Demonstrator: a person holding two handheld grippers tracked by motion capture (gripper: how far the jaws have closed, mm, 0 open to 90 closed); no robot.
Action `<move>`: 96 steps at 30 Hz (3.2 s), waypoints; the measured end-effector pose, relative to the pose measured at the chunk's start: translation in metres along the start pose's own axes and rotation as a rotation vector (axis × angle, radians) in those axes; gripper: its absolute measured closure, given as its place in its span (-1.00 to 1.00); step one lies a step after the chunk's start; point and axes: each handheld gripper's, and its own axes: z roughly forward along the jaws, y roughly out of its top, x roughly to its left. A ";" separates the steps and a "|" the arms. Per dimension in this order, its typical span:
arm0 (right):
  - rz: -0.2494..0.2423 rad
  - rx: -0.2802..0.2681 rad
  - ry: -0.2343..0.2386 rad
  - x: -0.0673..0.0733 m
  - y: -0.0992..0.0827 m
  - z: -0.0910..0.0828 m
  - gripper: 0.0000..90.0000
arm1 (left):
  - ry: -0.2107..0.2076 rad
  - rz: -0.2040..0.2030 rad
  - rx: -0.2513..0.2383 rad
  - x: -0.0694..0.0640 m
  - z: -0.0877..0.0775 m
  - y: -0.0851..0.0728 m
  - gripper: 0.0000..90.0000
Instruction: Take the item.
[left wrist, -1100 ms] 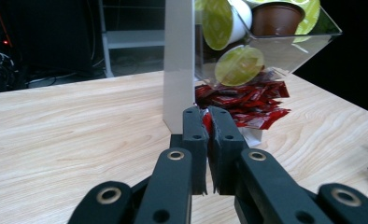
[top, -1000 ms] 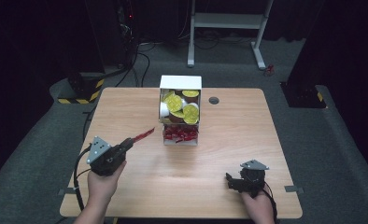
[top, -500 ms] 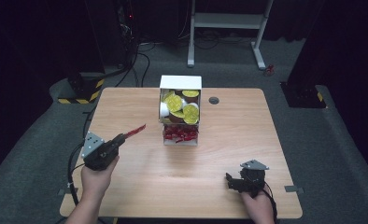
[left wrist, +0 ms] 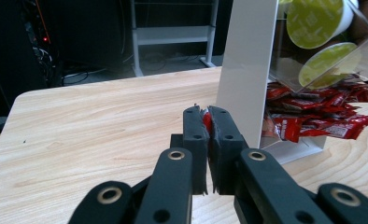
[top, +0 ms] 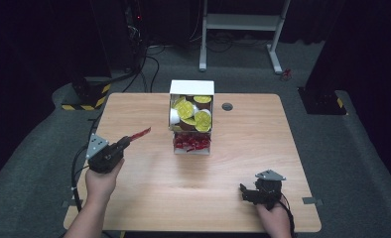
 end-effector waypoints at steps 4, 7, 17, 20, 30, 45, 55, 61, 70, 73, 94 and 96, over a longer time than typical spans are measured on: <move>0.000 0.000 0.000 0.000 0.000 0.000 -0.82 | 0.007 -0.003 0.001 0.003 0.005 0.000 0.92; 0.000 0.000 0.000 0.000 0.000 0.000 -0.82 | 0.011 -0.005 0.006 0.006 0.011 -0.001 0.92; 0.000 0.000 0.000 0.000 0.000 0.000 -0.82 | 0.029 0.015 0.037 0.012 0.032 -0.005 0.92; 0.000 0.000 0.000 0.000 0.000 0.000 -0.82 | 0.041 0.019 0.060 0.014 0.044 -0.007 0.92; 0.000 0.000 0.000 0.000 0.000 0.000 -0.82 | 0.086 0.042 0.104 0.016 0.065 -0.014 0.92; 0.000 0.000 0.000 0.000 0.000 0.000 -0.82 | 0.074 0.097 0.162 0.004 0.082 -0.023 0.92; 0.000 0.000 0.000 0.000 0.000 0.000 -0.82 | 0.034 0.097 0.223 -0.007 0.097 -0.036 0.90; -0.002 -0.002 0.001 0.000 0.000 0.000 -0.82 | 0.023 0.097 0.286 -0.012 0.108 -0.043 0.89; -0.006 -0.004 0.001 0.000 0.000 0.000 -0.82 | 0.022 0.088 0.346 -0.015 0.119 -0.053 0.87; -0.006 -0.004 0.002 0.000 0.000 0.000 -0.82 | 0.020 0.074 0.381 -0.015 0.122 -0.057 0.85; -0.006 -0.004 0.001 0.000 0.000 0.000 -0.82 | 0.007 0.021 0.377 -0.015 0.114 -0.061 0.35; -0.006 -0.004 0.002 0.000 0.000 0.000 -0.82 | -0.001 0.010 0.366 -0.015 0.111 -0.060 0.30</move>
